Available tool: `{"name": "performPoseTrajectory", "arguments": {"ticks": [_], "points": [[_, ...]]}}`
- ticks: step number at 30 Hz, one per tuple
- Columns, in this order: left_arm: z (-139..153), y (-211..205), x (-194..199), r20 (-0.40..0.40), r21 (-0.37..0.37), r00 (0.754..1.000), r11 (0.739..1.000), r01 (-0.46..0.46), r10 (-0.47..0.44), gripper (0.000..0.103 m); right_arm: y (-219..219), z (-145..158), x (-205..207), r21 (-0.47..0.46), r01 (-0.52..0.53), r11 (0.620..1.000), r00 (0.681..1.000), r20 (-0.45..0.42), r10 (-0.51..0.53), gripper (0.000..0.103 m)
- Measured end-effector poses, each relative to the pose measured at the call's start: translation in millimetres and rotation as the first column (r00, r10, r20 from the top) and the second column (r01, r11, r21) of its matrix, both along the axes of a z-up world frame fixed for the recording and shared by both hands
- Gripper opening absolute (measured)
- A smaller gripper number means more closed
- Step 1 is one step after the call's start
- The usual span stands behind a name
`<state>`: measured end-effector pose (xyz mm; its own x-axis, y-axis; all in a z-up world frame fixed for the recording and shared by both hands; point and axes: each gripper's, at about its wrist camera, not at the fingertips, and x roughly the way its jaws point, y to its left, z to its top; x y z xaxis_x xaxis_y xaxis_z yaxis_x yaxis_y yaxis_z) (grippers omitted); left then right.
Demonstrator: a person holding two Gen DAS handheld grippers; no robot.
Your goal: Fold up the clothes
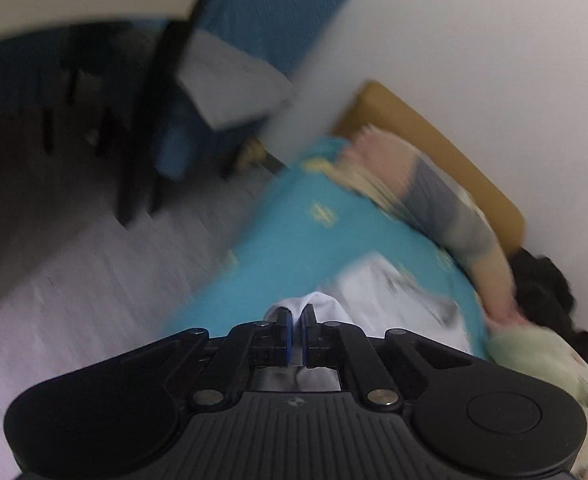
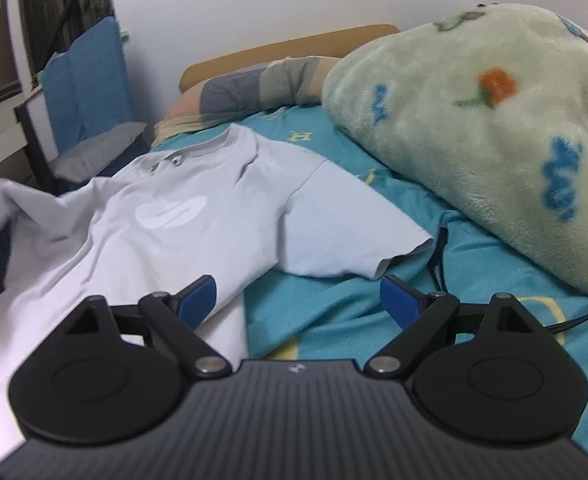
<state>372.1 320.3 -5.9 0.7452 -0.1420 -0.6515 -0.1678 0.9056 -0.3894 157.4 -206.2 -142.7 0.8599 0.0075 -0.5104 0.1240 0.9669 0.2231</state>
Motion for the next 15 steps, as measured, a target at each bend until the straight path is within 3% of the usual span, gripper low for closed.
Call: {"name": "performPoseTrajectory", "arguments": {"ticks": [2, 6, 9, 12, 14, 15], "points": [[10.8, 20.0, 27.7, 0.008, 0.124, 1.000, 0.992, -0.029, 0.028, 0.004, -1.5, -1.2, 1.6, -0.006, 0.009, 1.000, 1.000, 0.004, -0.009, 0.090], [-6.8, 40.6, 67.2, -0.016, 0.223, 0.993, 0.969, -0.108, 0.114, 0.004, -3.1, -4.9, 8.6, -0.023, 0.021, 1.000, 1.000, 0.013, -0.021, 0.090], [-44.7, 37.9, 87.2, -0.041, 0.330, 0.984, 0.932, -0.150, 0.173, 0.004, 0.1, -6.5, 12.9, -0.045, 0.012, 0.999, 0.999, 0.030, -0.011, 0.090], [-85.6, 31.7, 95.2, -0.027, 0.340, 0.980, 0.924, -0.175, 0.196, 0.004, 4.6, -9.0, 17.3, -0.076, -0.008, 0.997, 0.999, 0.042, 0.011, 0.090], [-105.3, 25.7, 92.1, -0.025, 0.316, 0.981, 0.933, -0.175, 0.192, 0.009, 6.9, -11.1, 20.1, -0.088, -0.022, 0.996, 0.999, 0.048, 0.026, 0.090], [-111.2, 22.4, 91.1, -0.035, 0.308, 0.981, 0.936, -0.171, 0.191, 0.016, 7.4, -12.4, 21.4, -0.088, -0.030, 0.996, 0.998, 0.048, 0.035, 0.090]]}}
